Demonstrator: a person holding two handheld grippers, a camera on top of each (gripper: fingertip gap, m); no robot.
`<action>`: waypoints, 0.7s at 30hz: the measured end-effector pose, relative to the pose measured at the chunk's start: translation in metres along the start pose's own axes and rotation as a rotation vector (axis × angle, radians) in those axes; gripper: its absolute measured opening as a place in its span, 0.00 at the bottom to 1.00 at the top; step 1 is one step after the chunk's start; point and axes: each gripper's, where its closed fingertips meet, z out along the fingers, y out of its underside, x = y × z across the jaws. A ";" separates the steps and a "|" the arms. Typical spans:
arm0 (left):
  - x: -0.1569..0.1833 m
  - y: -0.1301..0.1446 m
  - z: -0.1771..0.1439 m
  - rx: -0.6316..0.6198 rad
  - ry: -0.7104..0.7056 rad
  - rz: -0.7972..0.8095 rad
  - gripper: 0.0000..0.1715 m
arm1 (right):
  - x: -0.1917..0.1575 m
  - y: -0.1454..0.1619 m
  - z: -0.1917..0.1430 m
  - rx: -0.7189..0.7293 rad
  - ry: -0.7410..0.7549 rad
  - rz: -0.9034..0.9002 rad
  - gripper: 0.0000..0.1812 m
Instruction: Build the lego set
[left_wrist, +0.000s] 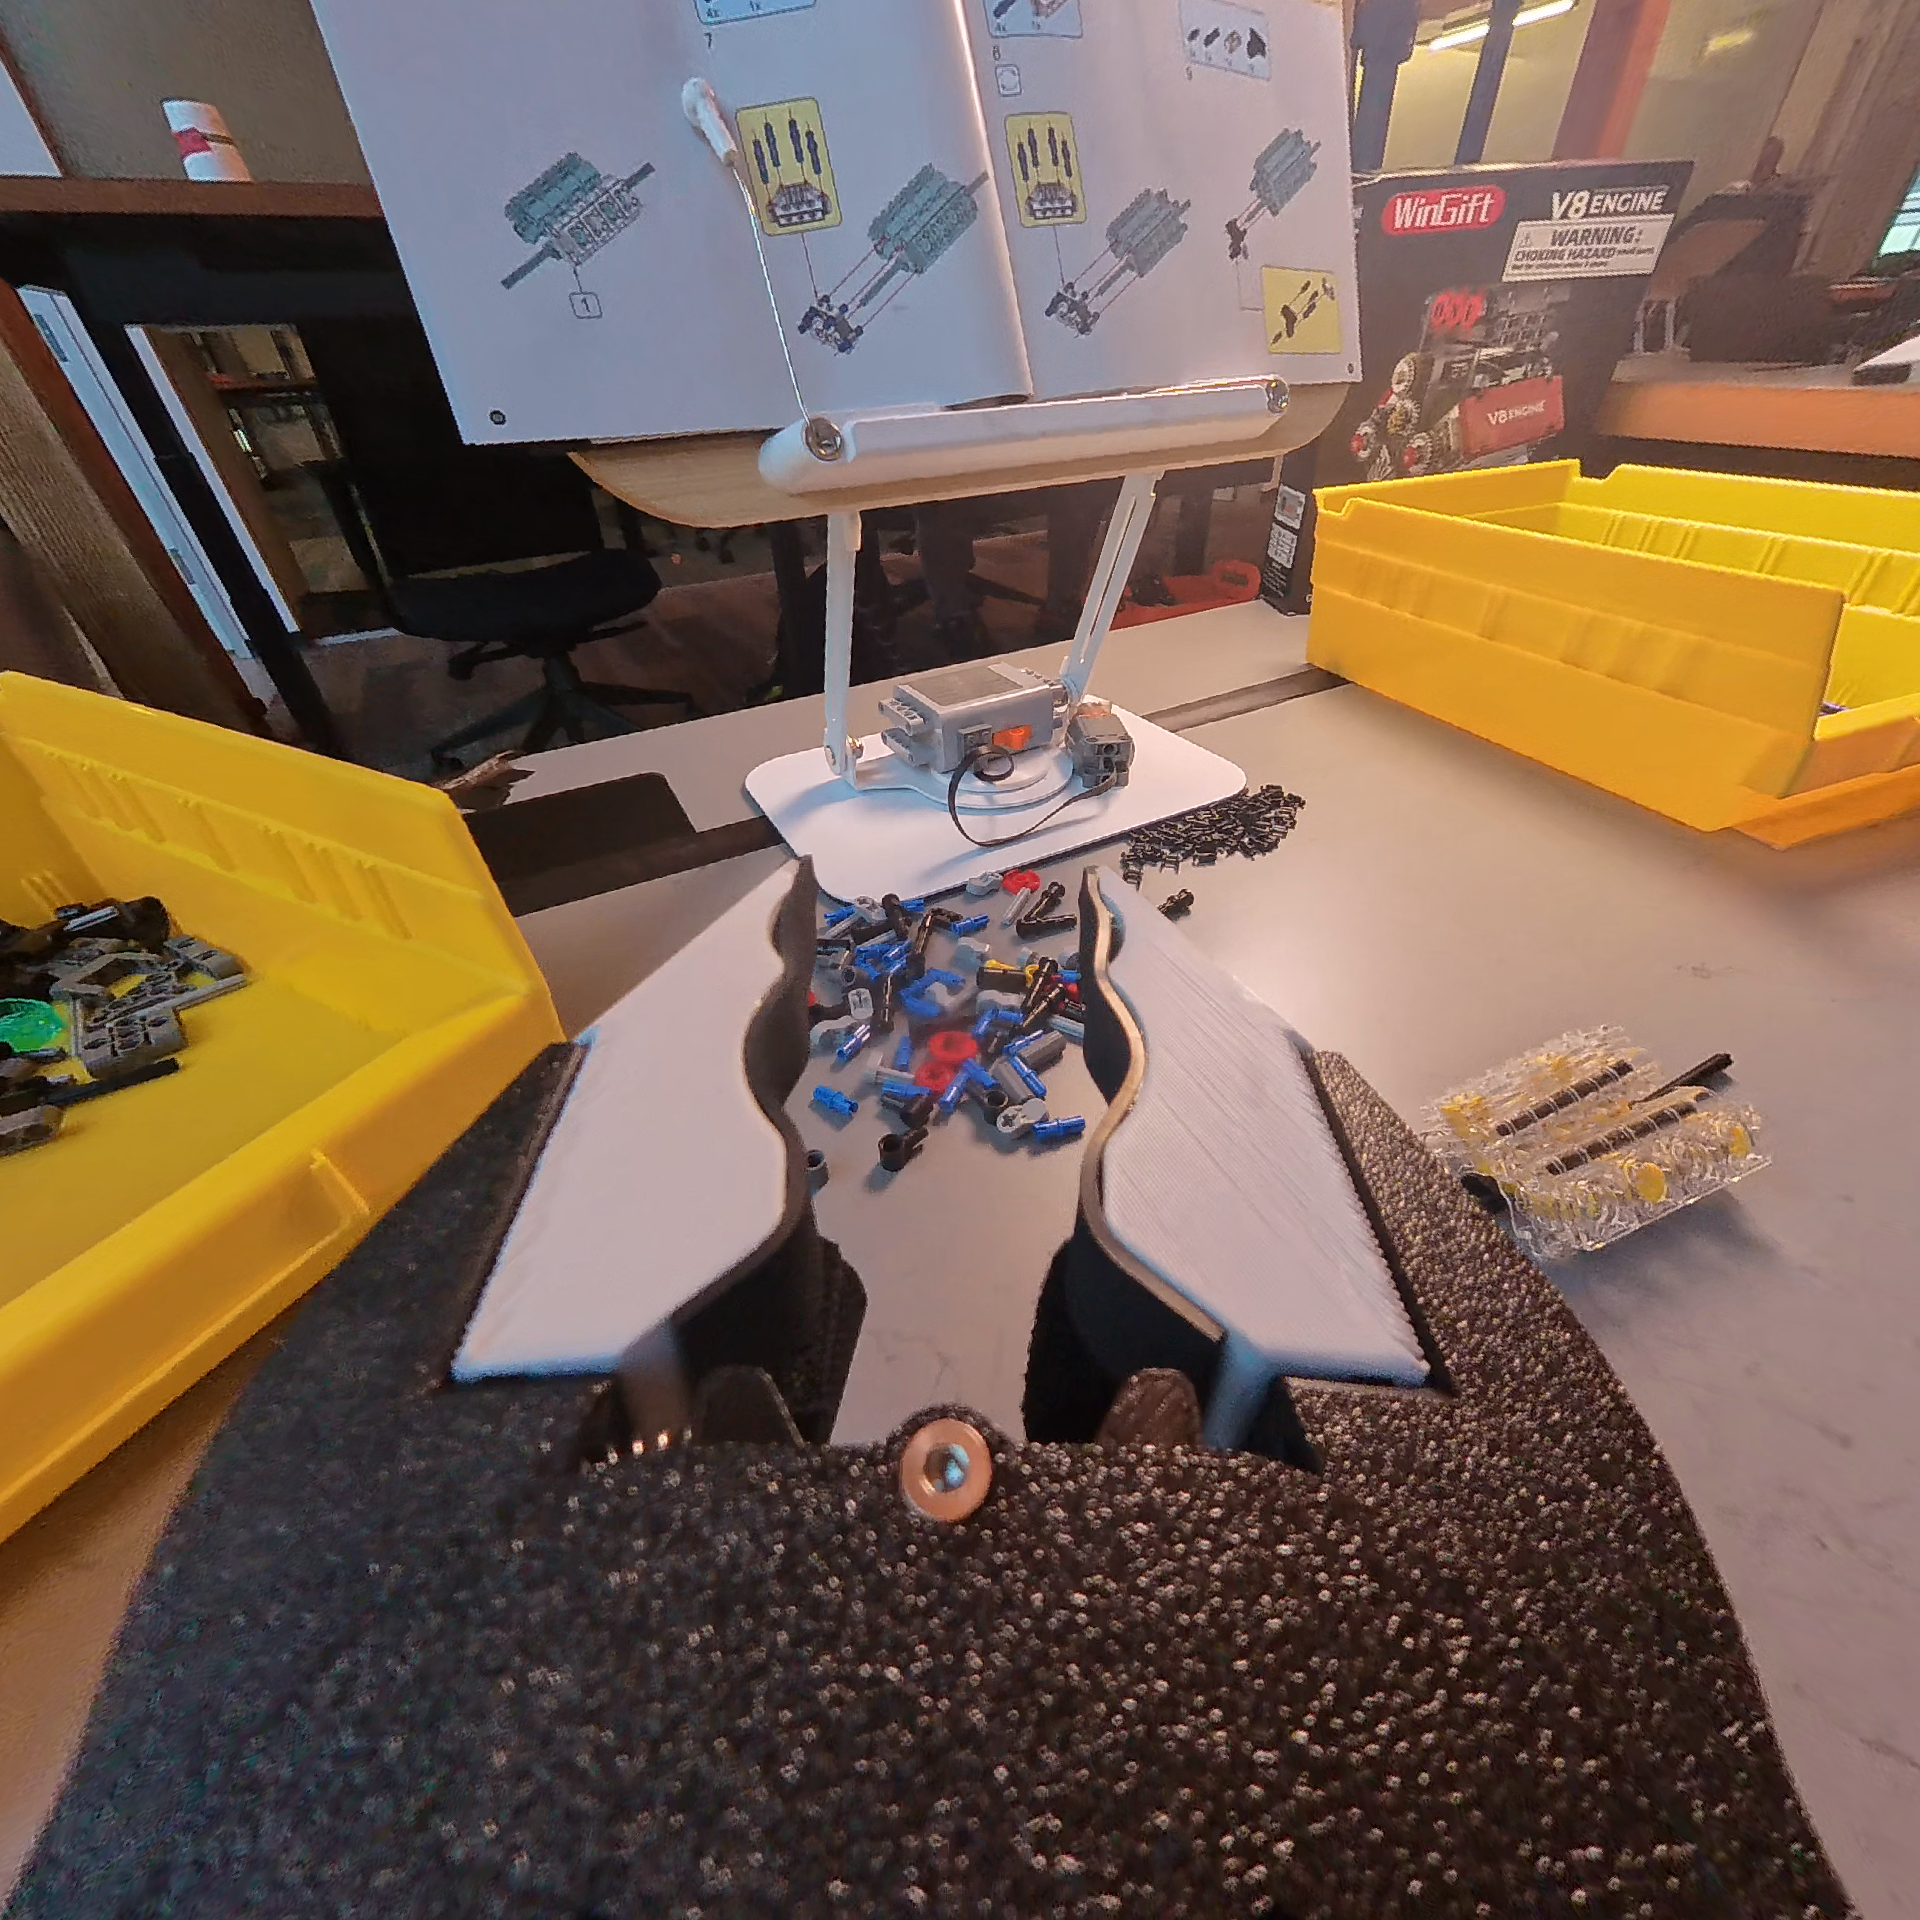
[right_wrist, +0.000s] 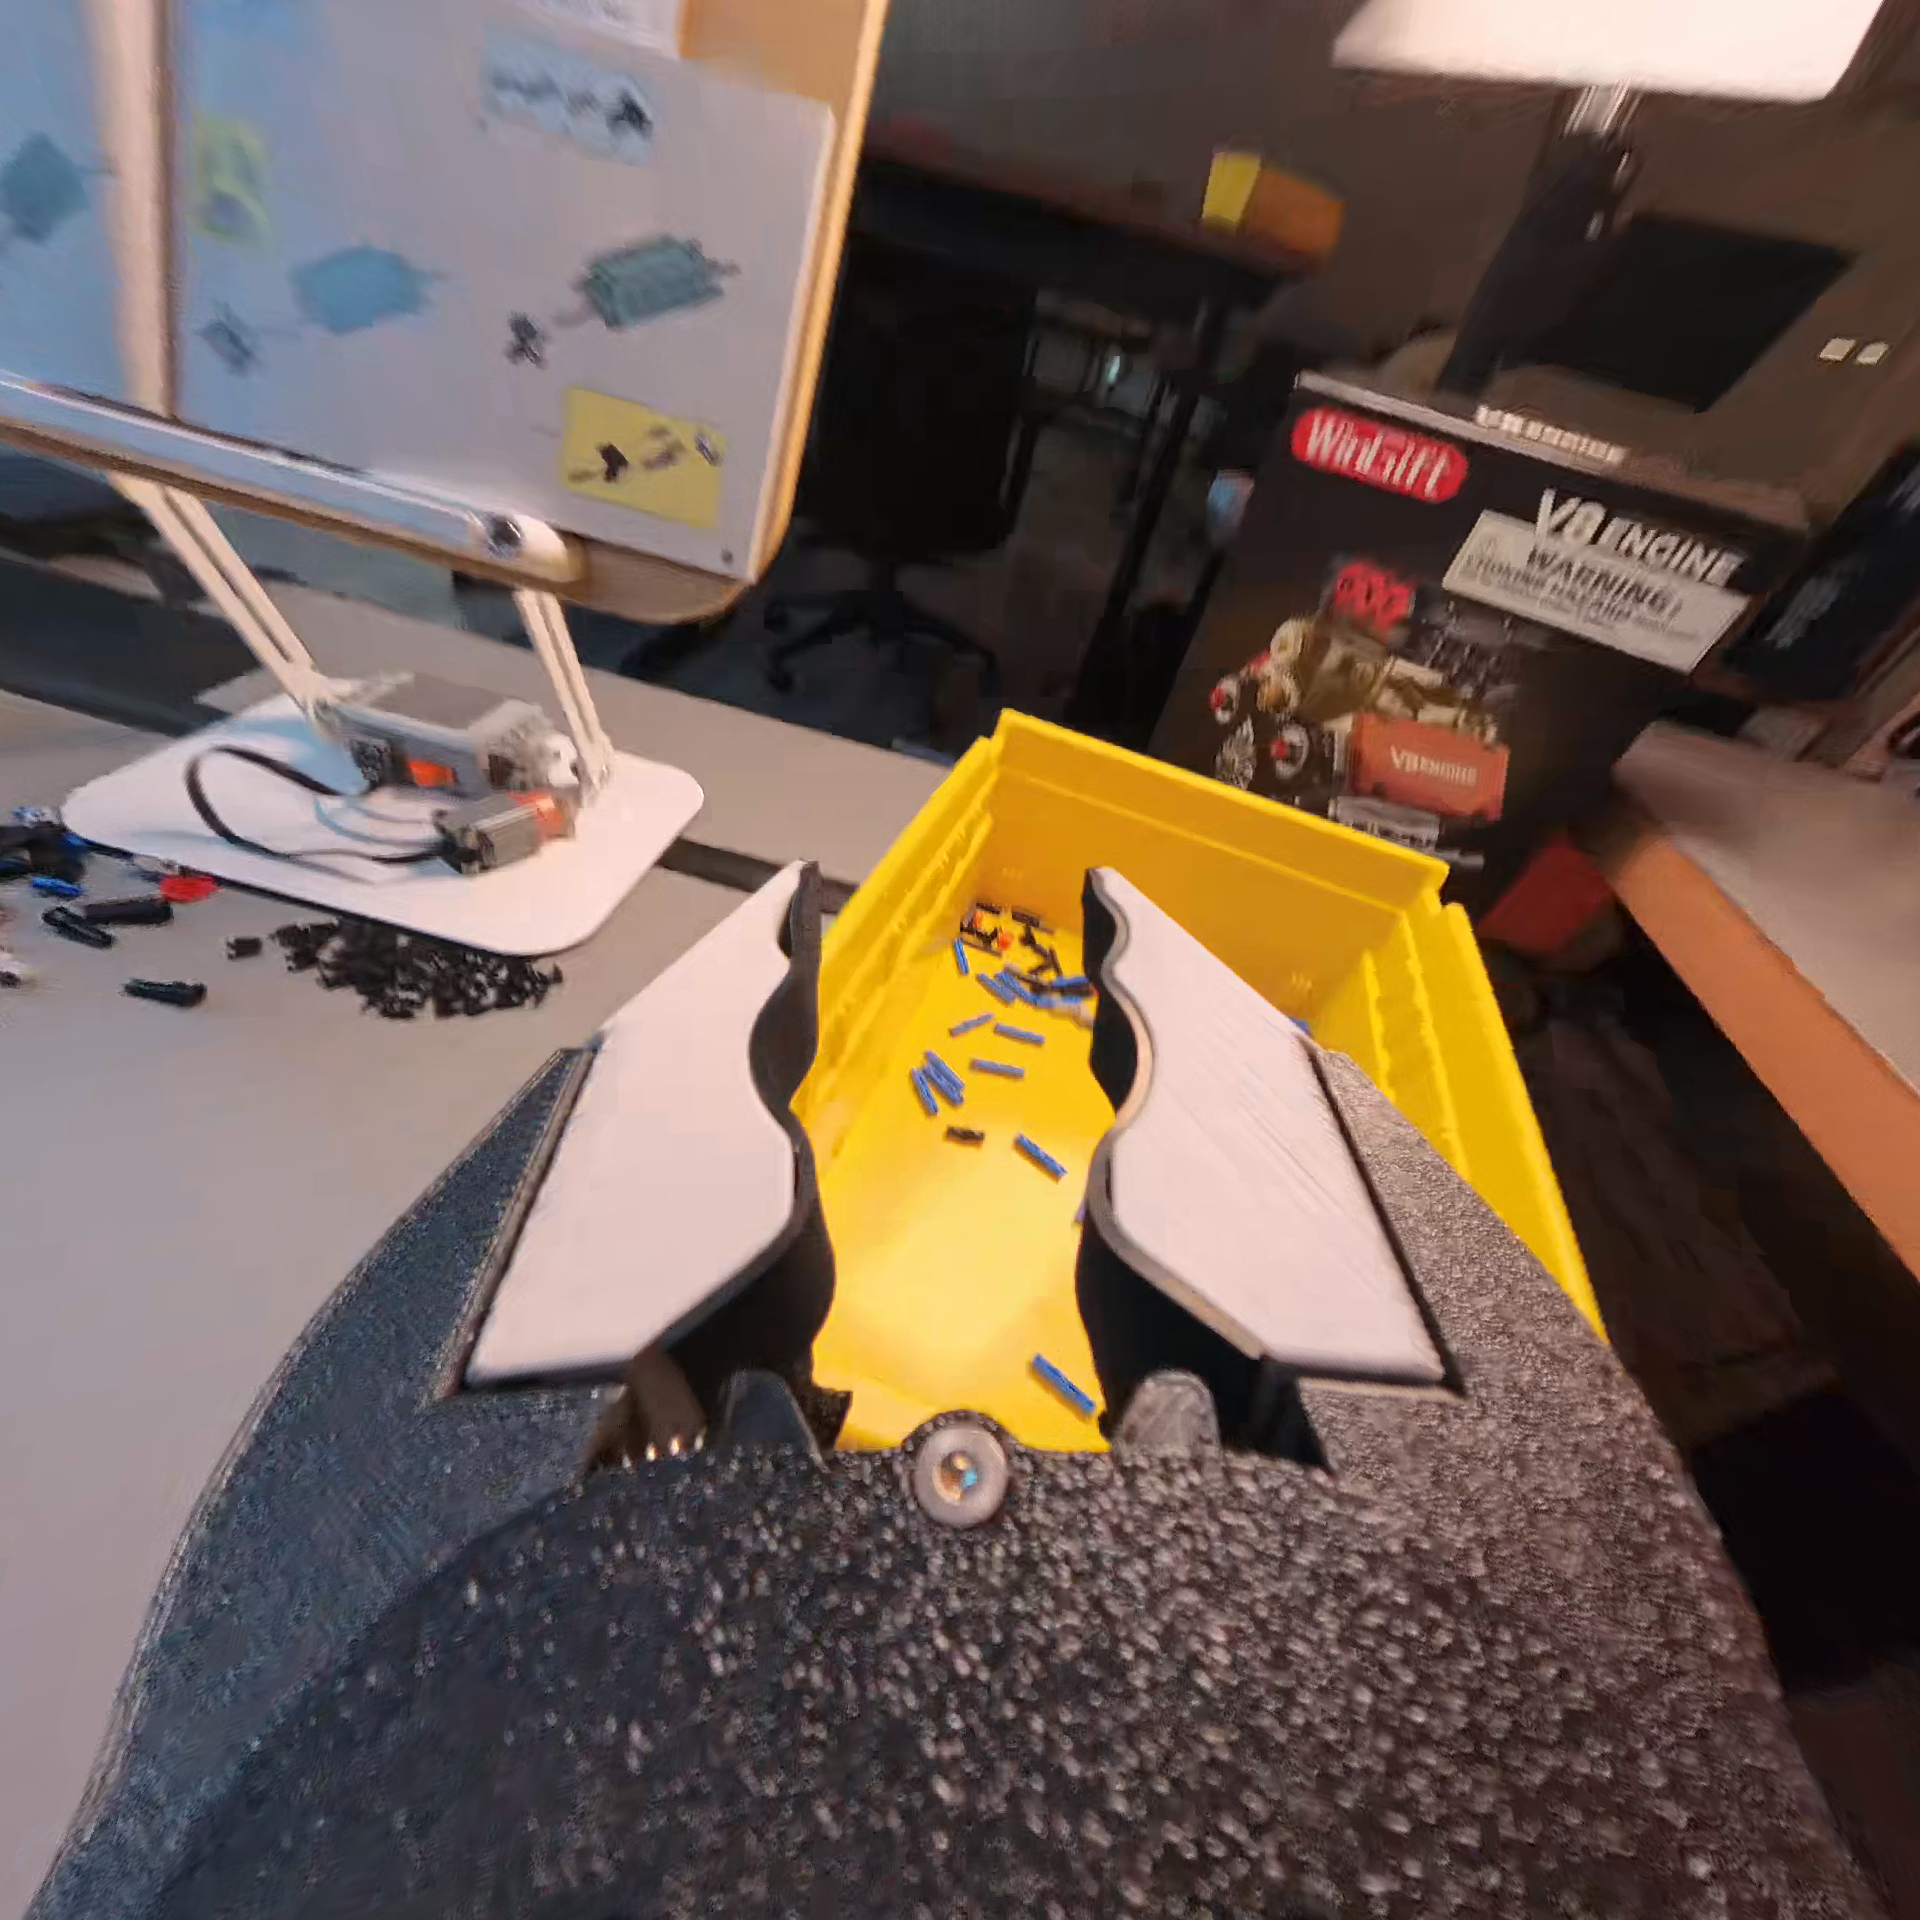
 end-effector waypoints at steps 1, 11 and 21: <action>0.001 0.000 0.000 -0.002 0.003 -0.001 0.29 | 0.010 0.008 0.007 -0.092 -0.032 0.006 0.27; -0.001 0.006 0.002 -0.025 0.001 -0.009 0.28 | 0.070 0.082 0.101 -0.610 -0.146 -0.120 0.10; -0.003 0.011 0.005 -0.046 -0.003 -0.013 0.27 | 0.094 0.153 0.145 -0.823 -0.140 0.053 0.04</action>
